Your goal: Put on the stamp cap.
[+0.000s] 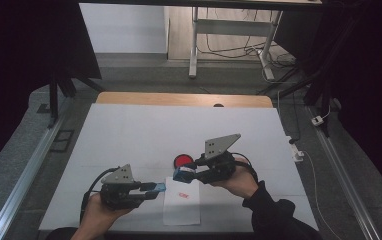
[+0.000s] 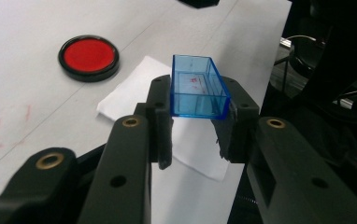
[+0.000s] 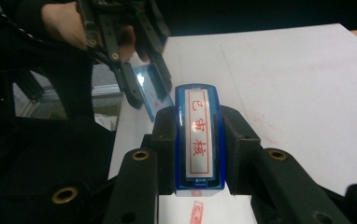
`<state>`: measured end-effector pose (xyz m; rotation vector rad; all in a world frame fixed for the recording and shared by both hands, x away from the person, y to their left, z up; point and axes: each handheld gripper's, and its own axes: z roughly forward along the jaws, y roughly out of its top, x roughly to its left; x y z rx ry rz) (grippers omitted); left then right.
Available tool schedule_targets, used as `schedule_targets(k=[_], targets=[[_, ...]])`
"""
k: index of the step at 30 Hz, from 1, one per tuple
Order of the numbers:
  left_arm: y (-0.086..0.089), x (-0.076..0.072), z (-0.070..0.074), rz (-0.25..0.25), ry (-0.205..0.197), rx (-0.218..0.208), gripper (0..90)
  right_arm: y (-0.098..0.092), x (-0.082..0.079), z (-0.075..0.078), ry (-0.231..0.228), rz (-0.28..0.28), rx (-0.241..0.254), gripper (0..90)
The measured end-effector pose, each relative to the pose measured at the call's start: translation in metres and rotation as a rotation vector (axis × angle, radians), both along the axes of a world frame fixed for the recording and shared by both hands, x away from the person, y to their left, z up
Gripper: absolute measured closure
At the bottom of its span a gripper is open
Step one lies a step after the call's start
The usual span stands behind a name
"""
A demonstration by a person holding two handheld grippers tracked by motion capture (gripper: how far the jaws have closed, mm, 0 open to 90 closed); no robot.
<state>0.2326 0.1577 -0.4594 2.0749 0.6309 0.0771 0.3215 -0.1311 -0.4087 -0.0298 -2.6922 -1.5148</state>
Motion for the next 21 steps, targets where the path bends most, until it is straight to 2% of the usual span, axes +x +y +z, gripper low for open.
schedule_targets(k=[3,21], targets=[[-0.006,0.004,0.0,-0.025,-0.009,0.0,68.7,0.002,0.0,0.0,-0.003,0.029,0.007,70.0],[-0.026,0.016,-0.001,-0.096,-0.029,-0.001,69.0,0.016,-0.003,0.0,-0.027,0.142,0.024,70.0]])
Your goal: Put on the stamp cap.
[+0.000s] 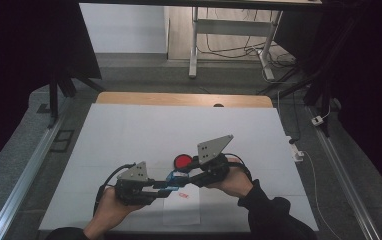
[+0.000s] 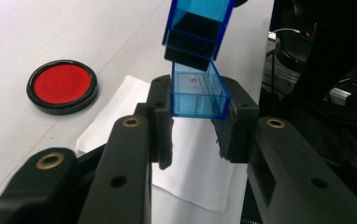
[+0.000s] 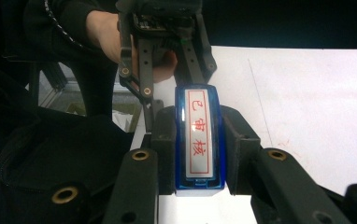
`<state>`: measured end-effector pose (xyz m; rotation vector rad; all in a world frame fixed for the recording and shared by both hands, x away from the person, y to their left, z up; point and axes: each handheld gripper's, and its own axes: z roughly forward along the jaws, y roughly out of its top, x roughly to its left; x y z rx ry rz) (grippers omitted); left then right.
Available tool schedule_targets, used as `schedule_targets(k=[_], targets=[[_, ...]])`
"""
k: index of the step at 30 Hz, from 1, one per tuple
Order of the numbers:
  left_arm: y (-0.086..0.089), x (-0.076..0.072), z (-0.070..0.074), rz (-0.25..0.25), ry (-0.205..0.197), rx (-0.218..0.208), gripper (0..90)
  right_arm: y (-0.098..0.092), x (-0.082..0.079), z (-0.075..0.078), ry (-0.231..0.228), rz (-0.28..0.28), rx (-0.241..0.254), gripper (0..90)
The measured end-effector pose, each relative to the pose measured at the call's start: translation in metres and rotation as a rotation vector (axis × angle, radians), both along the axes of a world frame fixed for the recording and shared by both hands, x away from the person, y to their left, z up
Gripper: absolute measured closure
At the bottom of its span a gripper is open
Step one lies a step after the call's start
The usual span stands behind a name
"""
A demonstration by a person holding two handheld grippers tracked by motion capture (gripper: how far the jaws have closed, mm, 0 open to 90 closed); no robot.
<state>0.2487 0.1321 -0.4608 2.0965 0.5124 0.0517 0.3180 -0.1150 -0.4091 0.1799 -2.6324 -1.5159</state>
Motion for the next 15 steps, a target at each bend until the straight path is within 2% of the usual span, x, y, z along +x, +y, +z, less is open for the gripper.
schedule_targets(k=[8,15], targets=[[-0.0036,0.0027,-0.0002,-0.032,0.0,-0.007,69.2,0.0026,-0.0014,-0.0013,0.001,0.035,0.001,70.0],[-0.0015,0.0034,0.0005,-0.045,0.003,-0.028,69.4,0.0015,-0.0008,-0.0008,0.004,0.038,0.011,70.1]])
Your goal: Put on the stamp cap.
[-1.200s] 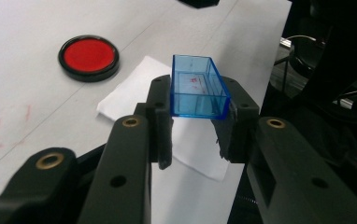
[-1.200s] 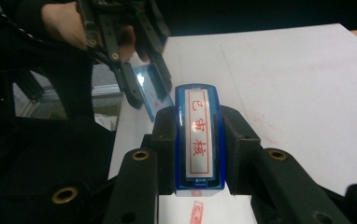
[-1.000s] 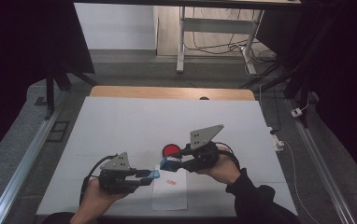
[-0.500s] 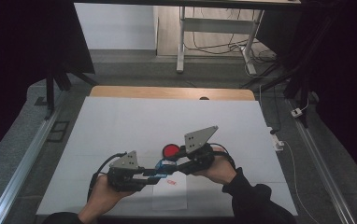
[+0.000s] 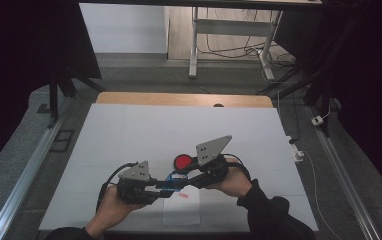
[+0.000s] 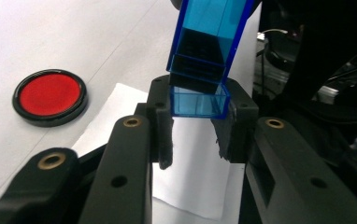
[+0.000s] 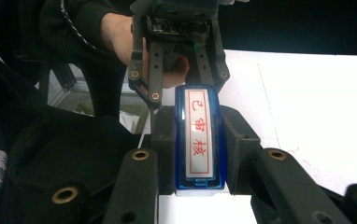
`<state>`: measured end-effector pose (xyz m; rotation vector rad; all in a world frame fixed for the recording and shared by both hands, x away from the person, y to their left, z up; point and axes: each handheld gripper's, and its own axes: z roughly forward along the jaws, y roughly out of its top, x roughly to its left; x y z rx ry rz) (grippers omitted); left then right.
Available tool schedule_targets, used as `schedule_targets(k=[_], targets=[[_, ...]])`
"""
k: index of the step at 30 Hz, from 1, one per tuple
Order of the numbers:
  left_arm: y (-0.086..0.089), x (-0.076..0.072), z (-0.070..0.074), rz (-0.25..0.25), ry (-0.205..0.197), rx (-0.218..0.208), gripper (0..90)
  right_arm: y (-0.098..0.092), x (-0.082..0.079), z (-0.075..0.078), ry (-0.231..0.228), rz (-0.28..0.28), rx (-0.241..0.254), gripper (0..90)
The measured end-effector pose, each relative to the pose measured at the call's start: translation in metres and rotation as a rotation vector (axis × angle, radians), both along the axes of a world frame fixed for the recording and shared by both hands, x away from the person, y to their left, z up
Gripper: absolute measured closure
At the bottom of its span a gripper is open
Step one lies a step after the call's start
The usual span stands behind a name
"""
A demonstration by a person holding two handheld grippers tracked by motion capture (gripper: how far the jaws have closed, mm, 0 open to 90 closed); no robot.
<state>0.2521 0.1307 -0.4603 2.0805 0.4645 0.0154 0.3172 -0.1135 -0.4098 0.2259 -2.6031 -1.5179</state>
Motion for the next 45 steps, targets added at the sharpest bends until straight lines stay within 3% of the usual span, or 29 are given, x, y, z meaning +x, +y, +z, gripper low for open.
schedule_targets(k=[10,19,21,25,37,45], targets=[[-0.0002,-0.0014,0.0004,-0.02,-0.008,-0.011,69.5,0.0003,-0.0018,-0.0002,0.004,0.023,0.018,70.1],[0.0006,-0.0042,0.0037,-0.045,-0.052,-0.025,69.6,-0.0011,-0.001,0.0006,0.031,0.045,0.037,70.1],[-0.0003,-0.0057,0.0039,-0.047,-0.074,-0.005,69.5,0.0005,-0.0024,-0.0002,0.025,0.053,0.03,70.1],[0.0005,-0.0055,0.0042,-0.05,-0.074,-0.016,69.6,0.0005,-0.0023,-0.0002,0.024,0.053,0.032,70.1],[0.0011,-0.0067,0.005,-0.059,-0.091,-0.033,69.5,-0.0011,0.0008,-0.0019,0.081,0.059,0.053,70.1],[-0.0007,-0.0061,0.0034,-0.038,-0.093,-0.012,67.3,-0.0004,-0.0012,-0.0011,0.042,0.045,0.032,70.1]])
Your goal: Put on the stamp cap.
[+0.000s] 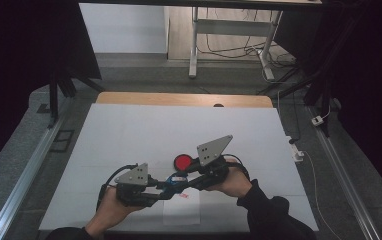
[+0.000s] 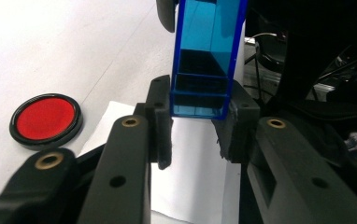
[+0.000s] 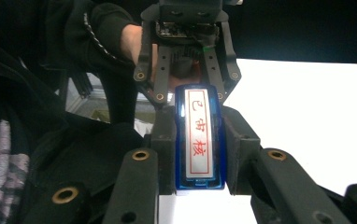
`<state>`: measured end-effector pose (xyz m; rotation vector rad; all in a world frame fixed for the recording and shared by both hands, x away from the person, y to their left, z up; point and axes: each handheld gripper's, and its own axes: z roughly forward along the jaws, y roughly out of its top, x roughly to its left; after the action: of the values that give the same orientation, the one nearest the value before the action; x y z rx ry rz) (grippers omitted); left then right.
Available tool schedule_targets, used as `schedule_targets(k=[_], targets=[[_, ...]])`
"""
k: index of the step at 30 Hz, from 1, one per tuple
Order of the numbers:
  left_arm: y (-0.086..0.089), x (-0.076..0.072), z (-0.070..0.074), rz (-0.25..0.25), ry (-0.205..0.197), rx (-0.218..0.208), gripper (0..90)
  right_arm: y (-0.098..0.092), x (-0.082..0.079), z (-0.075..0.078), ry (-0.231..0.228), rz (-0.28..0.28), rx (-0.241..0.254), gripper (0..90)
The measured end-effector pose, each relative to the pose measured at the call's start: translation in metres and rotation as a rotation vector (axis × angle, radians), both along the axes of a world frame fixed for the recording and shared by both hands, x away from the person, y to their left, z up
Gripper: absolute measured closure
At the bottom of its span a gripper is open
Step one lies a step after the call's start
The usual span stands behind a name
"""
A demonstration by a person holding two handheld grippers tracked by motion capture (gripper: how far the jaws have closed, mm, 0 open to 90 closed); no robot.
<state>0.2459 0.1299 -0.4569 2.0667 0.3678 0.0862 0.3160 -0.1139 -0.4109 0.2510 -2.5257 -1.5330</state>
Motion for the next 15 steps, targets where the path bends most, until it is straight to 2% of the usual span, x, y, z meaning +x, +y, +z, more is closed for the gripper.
schedule_targets(k=[3,10,15], targets=[[-0.0003,-0.0003,-0.001,0.013,-0.001,0.008,62.3,-0.0002,-0.0008,0.0012,-0.011,-0.006,0.006,70.1],[0.002,-0.0006,-0.0006,0.036,0.009,-0.001,57.3,-0.0023,-0.0015,0.0031,-0.027,-0.035,0.008,70.1],[0.0063,-0.0017,-0.0003,0.059,0.012,0.008,53.6,-0.004,-0.0025,0.0037,-0.036,-0.06,-0.005,70.0]])
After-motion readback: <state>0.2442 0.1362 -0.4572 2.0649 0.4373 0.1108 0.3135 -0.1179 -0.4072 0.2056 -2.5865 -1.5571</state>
